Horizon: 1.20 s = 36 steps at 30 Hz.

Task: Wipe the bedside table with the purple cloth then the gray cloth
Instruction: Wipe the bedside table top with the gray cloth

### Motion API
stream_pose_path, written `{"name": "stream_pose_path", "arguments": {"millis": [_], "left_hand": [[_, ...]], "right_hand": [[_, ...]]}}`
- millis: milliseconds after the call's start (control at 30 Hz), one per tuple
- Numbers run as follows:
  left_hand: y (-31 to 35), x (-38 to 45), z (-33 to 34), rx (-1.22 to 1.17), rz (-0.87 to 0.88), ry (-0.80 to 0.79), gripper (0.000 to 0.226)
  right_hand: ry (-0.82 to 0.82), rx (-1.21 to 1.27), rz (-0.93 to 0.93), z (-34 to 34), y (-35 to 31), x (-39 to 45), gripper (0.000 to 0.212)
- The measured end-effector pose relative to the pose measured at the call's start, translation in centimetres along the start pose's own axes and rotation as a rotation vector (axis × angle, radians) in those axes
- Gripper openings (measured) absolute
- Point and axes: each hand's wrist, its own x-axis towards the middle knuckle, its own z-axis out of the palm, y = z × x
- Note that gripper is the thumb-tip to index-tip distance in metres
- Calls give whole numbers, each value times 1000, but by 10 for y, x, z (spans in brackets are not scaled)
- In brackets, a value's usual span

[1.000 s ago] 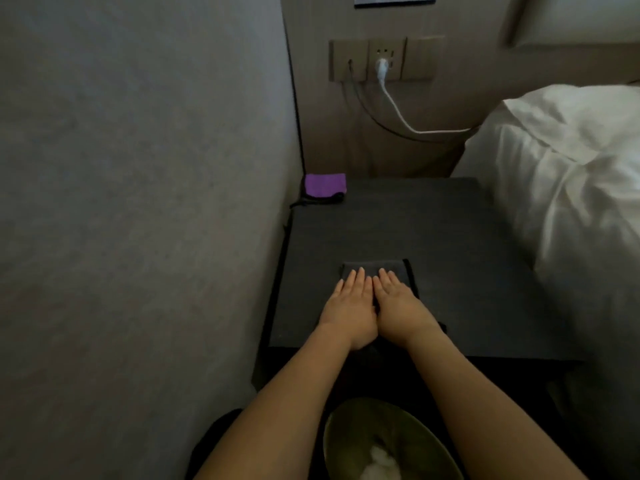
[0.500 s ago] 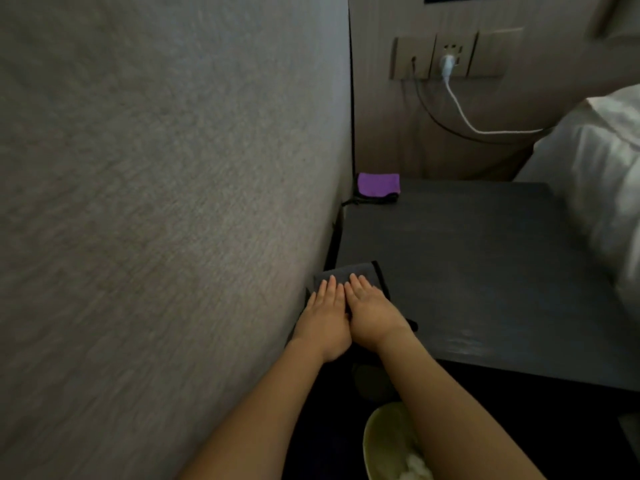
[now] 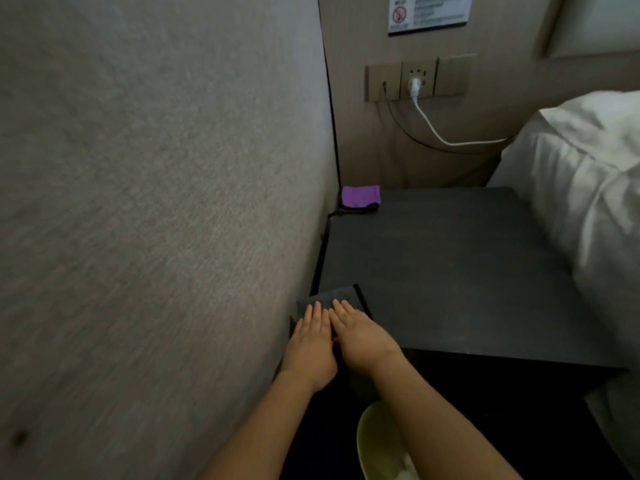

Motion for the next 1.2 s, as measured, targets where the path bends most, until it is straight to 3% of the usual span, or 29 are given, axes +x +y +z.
{"name": "stream_pose_path", "arguments": {"millis": [267, 433, 767, 867, 1000, 1200], "left_hand": [[43, 4, -1, -7, 74, 13, 71], [112, 9, -4, 12, 199, 1, 73], [263, 31, 3, 13, 439, -28, 71], [293, 34, 8, 38, 510, -7, 69], [313, 33, 16, 63, 520, 59, 64], [303, 30, 20, 65, 563, 114, 55]], "right_hand": [[21, -43, 22, 1, 43, -26, 55], [21, -47, 114, -8, 98, -76, 56], [204, -135, 316, -7, 223, -174, 57], [264, -263, 347, -3, 246, -198, 44], [265, -246, 387, 2, 260, -213, 71], [290, -290, 375, -1, 253, -208, 75]]}}
